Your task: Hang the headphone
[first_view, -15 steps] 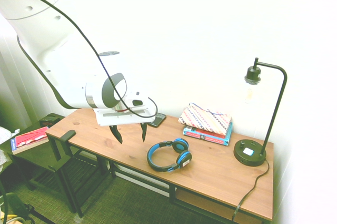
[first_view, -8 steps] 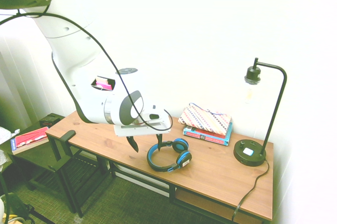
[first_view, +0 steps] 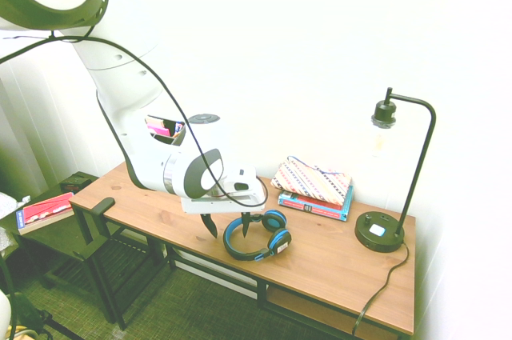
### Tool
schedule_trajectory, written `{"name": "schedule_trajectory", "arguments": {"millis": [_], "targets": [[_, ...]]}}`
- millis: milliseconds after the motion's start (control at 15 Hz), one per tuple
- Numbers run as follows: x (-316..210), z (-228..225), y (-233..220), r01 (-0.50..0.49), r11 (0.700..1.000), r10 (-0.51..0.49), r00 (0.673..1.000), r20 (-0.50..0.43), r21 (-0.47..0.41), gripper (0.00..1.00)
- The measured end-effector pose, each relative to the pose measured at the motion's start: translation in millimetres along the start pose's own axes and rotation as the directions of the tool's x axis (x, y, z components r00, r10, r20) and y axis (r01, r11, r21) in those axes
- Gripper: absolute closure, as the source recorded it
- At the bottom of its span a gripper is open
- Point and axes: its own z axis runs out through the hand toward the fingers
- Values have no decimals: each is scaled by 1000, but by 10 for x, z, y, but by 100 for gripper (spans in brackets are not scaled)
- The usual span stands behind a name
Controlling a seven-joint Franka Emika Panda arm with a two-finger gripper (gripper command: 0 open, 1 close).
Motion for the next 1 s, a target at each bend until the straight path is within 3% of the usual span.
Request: {"name": "schedule_trajectory", "arguments": {"millis": [667,1000], "targets": [[-35,38,-62,-23,1000,23,1000,-7,0,100],[336,-220,-7,-238,971,238,971,10,27,100]]}}
